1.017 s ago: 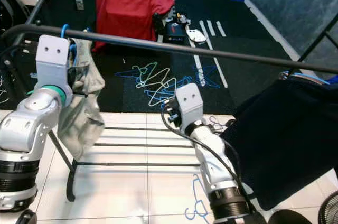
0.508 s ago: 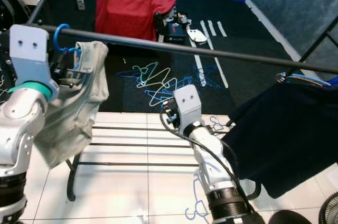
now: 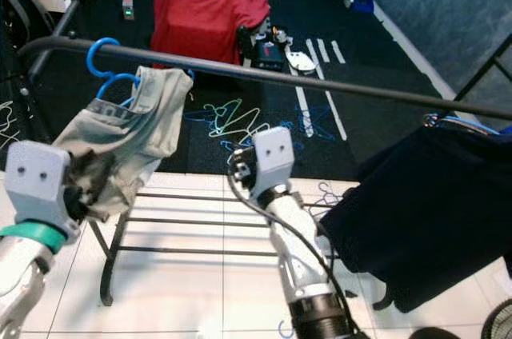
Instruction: Hang hanger
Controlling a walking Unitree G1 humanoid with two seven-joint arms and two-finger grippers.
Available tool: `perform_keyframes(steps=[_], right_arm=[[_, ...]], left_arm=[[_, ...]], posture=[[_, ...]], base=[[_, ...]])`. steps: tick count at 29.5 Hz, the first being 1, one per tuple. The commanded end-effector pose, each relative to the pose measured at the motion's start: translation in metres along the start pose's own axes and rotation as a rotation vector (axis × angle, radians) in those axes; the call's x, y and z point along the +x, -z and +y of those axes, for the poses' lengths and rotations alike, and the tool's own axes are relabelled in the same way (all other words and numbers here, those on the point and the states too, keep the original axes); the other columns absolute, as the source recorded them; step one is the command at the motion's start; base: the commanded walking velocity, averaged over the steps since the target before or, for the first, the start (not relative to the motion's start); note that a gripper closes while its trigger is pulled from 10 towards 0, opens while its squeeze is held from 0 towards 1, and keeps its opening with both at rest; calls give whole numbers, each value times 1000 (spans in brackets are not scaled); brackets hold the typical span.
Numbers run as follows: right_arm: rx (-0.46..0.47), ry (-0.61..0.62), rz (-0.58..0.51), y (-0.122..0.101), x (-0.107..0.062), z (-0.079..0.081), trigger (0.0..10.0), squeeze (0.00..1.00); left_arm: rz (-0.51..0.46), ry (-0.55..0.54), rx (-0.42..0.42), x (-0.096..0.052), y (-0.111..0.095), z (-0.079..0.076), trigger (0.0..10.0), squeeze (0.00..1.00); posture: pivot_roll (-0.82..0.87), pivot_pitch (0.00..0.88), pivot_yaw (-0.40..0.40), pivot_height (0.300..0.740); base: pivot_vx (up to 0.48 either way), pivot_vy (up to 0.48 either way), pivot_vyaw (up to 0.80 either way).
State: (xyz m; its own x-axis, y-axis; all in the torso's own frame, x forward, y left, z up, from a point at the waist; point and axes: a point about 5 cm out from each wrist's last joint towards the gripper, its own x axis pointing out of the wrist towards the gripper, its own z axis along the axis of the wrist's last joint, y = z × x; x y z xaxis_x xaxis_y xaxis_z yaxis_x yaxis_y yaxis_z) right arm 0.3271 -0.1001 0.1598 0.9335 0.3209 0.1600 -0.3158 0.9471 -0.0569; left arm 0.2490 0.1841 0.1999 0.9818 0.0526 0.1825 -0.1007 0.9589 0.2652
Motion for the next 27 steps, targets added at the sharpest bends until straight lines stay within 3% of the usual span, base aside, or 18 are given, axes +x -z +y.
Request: perform_keyframes(steps=[1, 6, 8, 18, 27], right_arm=[[6, 27, 2, 4, -4, -5, 10000, 0], [-4, 43, -16, 3, -3, -7, 10000, 0], [-24, 74, -16, 6, -1, -12, 10000, 0], [-12, 71, -20, 9, -2, -7, 10000, 0], [0, 87, 3, 18, -3, -6, 10000, 0]], left_arm=[[18, 5, 20, 2, 4, -7, 10000, 0], [23, 71, -3, 0, 8, -18, 10000, 0], [-1, 98, 46, -4, 16, -26, 10000, 0], [-4, 70, 6, -3, 21, -33, 10000, 0], [-20, 97, 27, 2, 20, -34, 10000, 0]], posture=[[113, 30, -81, 740], [109, 29, -77, 740], [107, 28, -63, 740], [120, 12, -58, 740], [131, 2, -44, 740]], base=[[0, 0, 0], [0, 0, 0], [0, 0, 0], [0, 0, 0], [0, 0, 0]])
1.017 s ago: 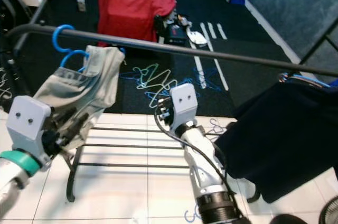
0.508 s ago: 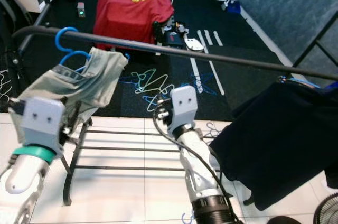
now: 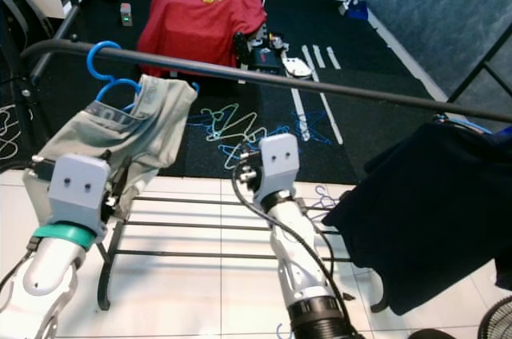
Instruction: Hang hanger
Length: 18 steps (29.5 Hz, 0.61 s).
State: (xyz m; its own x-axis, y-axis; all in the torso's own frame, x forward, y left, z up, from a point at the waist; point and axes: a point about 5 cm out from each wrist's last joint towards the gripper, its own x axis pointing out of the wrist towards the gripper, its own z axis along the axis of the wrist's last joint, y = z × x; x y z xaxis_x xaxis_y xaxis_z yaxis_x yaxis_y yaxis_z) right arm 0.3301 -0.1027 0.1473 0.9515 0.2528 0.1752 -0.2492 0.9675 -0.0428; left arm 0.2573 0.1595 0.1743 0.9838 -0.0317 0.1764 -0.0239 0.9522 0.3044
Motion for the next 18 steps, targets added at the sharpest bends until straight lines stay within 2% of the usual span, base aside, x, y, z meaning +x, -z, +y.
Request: perform_keyframes(steps=[1, 18], right_arm=[[-3, 16, 14, 5, -3, -4, 10000, 0], [-4, 16, 11, 8, -1, -3, 10000, 0]], left_arm=[[-2, 15, 1, 0, 1, -3, 10000, 0], [-17, 19, 7, 1, 5, -6, 10000, 0]], posture=[[131, 2, -44, 740], [132, 0, -44, 740]], base=[[0, 0, 0], [0, 0, 0]])
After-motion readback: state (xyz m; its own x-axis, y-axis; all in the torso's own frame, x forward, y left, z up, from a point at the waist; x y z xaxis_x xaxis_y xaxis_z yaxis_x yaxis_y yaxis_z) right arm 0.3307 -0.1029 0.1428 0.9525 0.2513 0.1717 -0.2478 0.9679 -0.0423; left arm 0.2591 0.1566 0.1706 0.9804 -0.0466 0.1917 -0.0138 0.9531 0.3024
